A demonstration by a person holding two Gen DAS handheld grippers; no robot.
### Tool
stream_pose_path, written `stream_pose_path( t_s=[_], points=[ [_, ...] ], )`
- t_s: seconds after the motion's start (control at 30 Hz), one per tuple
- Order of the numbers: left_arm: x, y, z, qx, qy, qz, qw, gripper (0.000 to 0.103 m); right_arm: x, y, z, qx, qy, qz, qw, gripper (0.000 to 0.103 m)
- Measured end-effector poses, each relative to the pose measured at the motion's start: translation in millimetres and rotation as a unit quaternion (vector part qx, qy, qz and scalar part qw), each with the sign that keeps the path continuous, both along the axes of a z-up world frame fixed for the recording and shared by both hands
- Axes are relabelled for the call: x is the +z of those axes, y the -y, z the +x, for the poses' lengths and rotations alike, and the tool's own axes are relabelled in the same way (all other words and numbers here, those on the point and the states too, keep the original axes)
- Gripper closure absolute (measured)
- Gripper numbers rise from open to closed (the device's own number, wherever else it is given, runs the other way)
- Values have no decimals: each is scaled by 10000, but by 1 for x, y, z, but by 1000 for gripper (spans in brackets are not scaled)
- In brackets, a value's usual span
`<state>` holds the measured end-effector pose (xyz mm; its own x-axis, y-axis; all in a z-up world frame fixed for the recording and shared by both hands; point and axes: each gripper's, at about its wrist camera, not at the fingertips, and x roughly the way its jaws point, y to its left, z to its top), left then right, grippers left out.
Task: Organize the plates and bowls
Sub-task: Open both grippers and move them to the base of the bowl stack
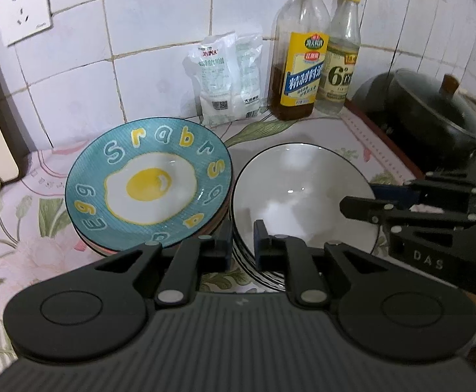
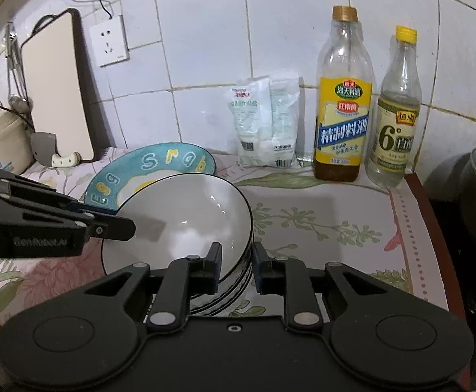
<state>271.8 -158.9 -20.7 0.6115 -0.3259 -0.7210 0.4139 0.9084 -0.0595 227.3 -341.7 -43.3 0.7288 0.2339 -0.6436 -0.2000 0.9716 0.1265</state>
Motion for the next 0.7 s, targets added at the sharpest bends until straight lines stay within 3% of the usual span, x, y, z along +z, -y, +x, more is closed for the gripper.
stream_pose_path(
  t_s=[0.37, 0.57, 0.7],
  points=[
    [17, -34, -29, -70, -4, -722, 9974, 69, 22, 9, -48, 405, 586, 349, 9968, 66],
    [19, -45, -50, -190, 87, -824, 9964, 68, 35, 1, -78, 600, 782, 129, 9950, 55],
    [17, -51, -66, -286, 234, -971, 9946, 63, 36, -7, -95, 747, 953, 10, 9926, 41]
  ],
)
